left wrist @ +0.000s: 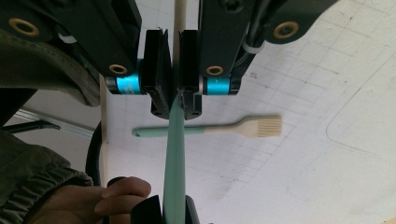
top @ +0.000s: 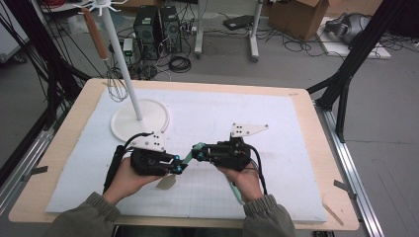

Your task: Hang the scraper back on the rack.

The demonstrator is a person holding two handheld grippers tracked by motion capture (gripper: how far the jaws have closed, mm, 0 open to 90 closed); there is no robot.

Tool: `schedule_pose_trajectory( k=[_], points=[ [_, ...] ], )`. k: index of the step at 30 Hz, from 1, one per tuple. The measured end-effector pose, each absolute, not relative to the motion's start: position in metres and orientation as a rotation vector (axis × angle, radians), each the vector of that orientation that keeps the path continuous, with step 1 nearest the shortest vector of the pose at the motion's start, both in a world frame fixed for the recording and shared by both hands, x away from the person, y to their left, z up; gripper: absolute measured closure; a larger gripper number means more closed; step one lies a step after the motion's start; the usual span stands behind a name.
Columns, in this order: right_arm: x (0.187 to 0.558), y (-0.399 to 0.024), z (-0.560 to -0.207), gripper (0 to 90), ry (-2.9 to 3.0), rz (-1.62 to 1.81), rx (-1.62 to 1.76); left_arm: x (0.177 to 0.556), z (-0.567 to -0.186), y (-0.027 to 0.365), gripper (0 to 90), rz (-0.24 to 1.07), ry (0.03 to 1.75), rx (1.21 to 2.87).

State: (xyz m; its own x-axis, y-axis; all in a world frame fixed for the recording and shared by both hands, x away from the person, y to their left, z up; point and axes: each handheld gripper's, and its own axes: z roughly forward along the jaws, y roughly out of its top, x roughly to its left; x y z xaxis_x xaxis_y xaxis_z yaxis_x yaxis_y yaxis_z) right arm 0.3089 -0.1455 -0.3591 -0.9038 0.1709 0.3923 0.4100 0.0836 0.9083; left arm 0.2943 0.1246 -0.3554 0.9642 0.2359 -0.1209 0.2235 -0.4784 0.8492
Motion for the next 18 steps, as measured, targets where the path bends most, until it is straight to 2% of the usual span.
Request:
schedule_pose_trajectory(
  k=[4, 6, 12, 13, 14, 16, 18],
  points=[
    [0.308, -0.145, -0.356, 82.1, -2.195, -1.913, -0.548, 0.296, -0.356, 0.126, 82.9, -0.053, 0.315, 2.062],
    [0.309, -0.144, -0.353, 82.3, -2.192, -1.9, -0.52, 0.297, -0.355, 0.127, 79.5, -0.093, 0.315, 2.045],
    [0.308, -0.137, -0.349, 80.8, -2.224, -1.89, -0.486, 0.297, -0.354, 0.128, 83.8, -0.084, 0.311, 2.043],
    [0.308, -0.138, -0.349, 76.5, -2.219, -1.891, -0.5, 0.297, -0.353, 0.129, 84.1, -0.076, 0.308, 2.043],
    [0.308, -0.138, -0.349, 62.9, -2.216, -1.908, -0.526, 0.296, -0.353, 0.129, 84.1, -0.073, 0.312, 2.039],
    [0.309, -0.143, -0.349, 56.8, -2.201, -1.916, -0.561, 0.296, -0.352, 0.133, 84.1, -0.058, 0.317, 2.022],
    [0.309, -0.149, -0.348, 54.4, -2.221, -1.934, -0.578, 0.297, -0.351, 0.137, 84.1, -0.042, 0.326, 2.0]
  ],
)
